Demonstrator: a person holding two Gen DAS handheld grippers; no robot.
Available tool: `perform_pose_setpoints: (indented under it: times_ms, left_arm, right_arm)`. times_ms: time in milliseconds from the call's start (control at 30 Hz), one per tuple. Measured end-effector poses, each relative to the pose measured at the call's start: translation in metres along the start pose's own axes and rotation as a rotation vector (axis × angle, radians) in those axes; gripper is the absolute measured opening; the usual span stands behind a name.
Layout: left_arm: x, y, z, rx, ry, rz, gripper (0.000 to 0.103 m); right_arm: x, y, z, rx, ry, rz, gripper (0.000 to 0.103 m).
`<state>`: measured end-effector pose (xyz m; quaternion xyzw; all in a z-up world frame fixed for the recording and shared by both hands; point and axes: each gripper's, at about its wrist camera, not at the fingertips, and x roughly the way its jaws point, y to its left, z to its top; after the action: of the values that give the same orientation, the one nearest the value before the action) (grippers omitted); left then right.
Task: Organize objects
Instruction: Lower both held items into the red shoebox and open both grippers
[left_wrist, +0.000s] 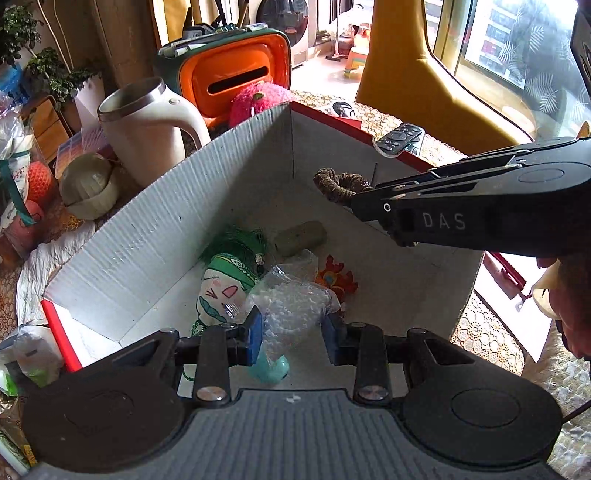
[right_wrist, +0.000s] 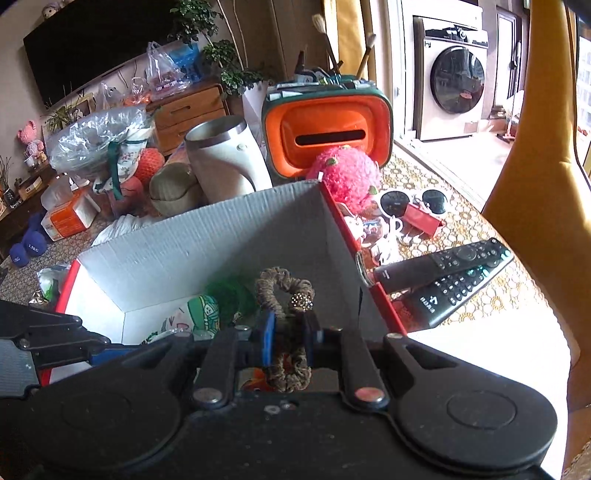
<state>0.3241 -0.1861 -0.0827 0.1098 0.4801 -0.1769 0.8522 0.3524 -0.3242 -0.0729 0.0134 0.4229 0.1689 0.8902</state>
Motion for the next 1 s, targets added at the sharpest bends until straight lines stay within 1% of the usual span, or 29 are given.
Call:
perform_pose_setpoints:
  times_ms: [167,367,467,733,900,1000]
  left_arm:
    - [0.021,0.006,0.004,-0.029,0.046,-0.024,0.033]
    - [0.032,0.004,0.011,-0.013,0.074,-0.033,0.033]
    - [0.038,0.002,0.012,-0.004,0.097,-0.043,0.033]
    - [0.044,0.004,0.008,-0.007,0.119,-0.059,0.033]
    - [0.039,0.003,0.007,-0.005,0.103,-0.051,0.033]
    - [0.032,0.004,0.006,-0.006,0.087,-0.049,0.033]
  right_arm:
    - [0.021,0.001,-0.001,0.012,0.066,-0.008,0.015]
    - [0.040,0.001,-0.005,0.035,0.133,-0.027,0.015]
    - [0.047,0.002,-0.008,0.034,0.169,-0.038,0.017]
    - [0.045,-0.001,-0.008,0.048,0.169,-0.035,0.027]
    - [0.040,-0.002,-0.006,0.071,0.147,-0.025,0.033]
    - [0.034,-0.001,-0.005,0.069,0.133,-0.030,0.034]
